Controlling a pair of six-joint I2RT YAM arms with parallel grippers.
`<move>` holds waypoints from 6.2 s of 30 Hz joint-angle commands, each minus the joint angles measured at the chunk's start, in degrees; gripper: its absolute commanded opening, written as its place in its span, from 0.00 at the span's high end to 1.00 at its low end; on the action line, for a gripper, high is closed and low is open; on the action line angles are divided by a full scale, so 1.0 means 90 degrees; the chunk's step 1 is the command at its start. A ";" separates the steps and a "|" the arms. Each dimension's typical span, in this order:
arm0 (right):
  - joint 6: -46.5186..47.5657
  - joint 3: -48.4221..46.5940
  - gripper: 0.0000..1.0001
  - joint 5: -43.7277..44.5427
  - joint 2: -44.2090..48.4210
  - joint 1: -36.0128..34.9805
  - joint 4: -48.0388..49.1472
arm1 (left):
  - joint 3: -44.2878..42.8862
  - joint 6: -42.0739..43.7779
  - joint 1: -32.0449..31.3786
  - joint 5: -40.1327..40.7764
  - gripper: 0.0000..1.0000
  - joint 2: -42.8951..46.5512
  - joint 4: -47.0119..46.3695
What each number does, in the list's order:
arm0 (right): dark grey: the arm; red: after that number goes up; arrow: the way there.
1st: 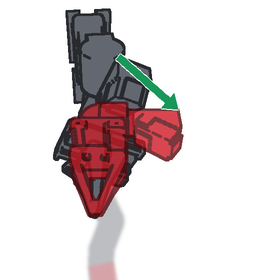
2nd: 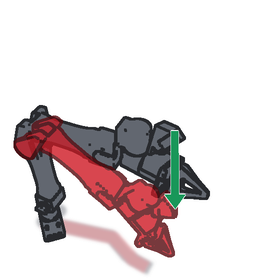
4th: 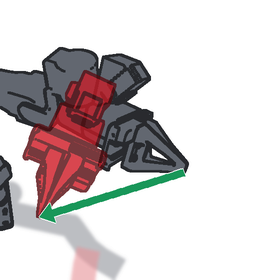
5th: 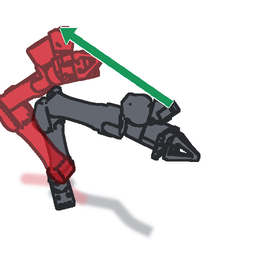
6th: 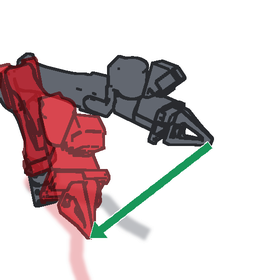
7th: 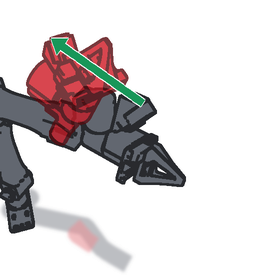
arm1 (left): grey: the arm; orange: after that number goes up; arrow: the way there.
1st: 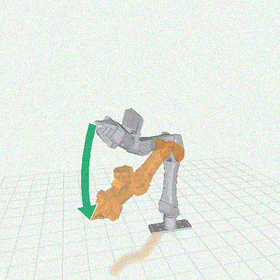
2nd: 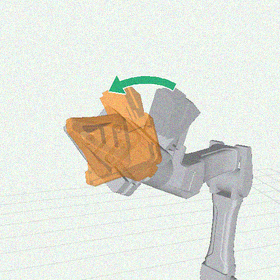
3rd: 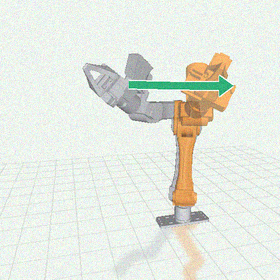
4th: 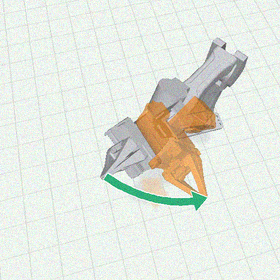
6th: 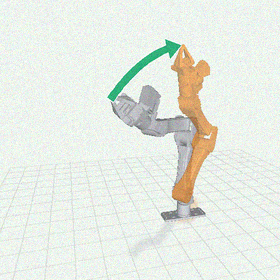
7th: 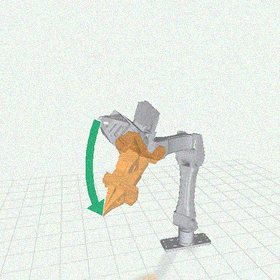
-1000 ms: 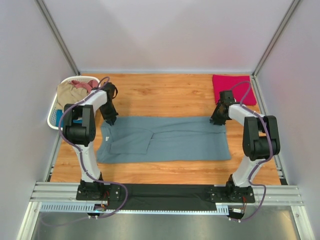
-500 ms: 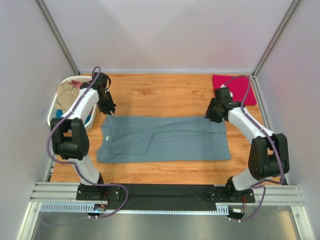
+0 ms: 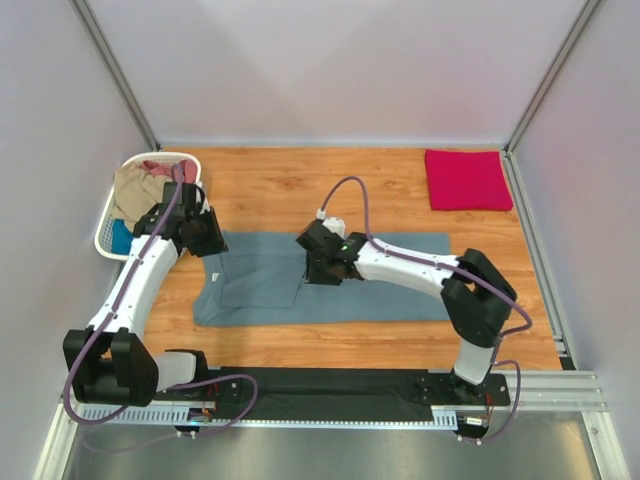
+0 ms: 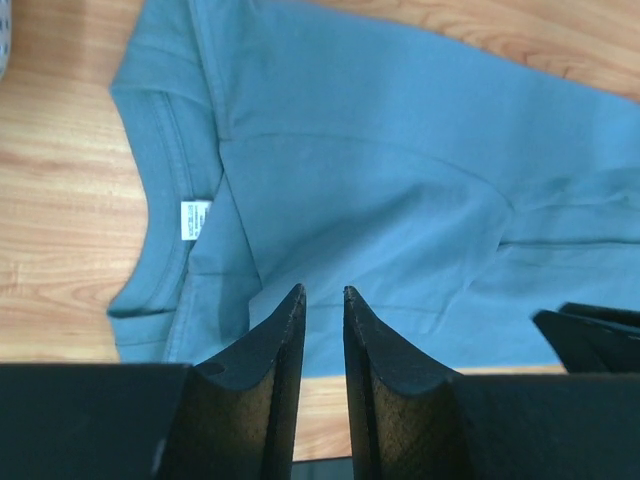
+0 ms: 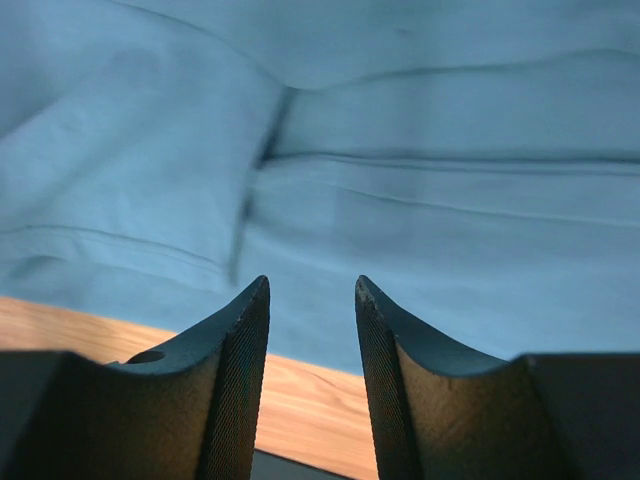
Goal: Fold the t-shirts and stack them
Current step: Fold the tshirt
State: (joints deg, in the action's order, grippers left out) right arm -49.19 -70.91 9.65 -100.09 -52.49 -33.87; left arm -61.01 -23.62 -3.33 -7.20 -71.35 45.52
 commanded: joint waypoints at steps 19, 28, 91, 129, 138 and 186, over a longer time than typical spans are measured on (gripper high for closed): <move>-0.1146 -0.1515 0.61 0.0706 -0.1622 -0.1082 -0.0133 | 0.0100 0.0183 0.0058 -0.0381 0.71 0.0164 -0.0126; -0.1361 -0.1632 0.64 0.0734 -0.1886 -0.1179 -0.0299 | 0.0100 0.0212 0.0155 -0.0284 0.71 0.0116 -0.0077; -0.0580 0.0057 1.00 -0.0789 -0.0520 -0.0780 0.1448 | 0.2082 -0.1389 0.0302 -0.0372 0.72 0.0525 -0.0302; 0.0143 -0.0187 1.00 -0.1482 -0.0422 -0.0437 0.0873 | 0.2424 -0.2073 0.0292 0.0272 1.00 0.0555 -0.0097; 0.0182 -0.0070 1.00 -0.1717 -0.0324 -0.0340 0.0902 | 0.2405 -0.2278 0.0292 0.0526 1.00 0.0887 0.0069; 0.1686 -0.0003 0.73 -0.0428 -0.0276 0.0303 0.0420 | -0.2195 -0.0462 0.0292 0.0537 0.75 -0.4435 -0.0536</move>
State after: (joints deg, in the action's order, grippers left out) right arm -35.24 -72.42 1.52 -108.07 -52.49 -32.73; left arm -78.54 -29.15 -0.99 -0.40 -110.24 40.80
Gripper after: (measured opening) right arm 0.266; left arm 0.240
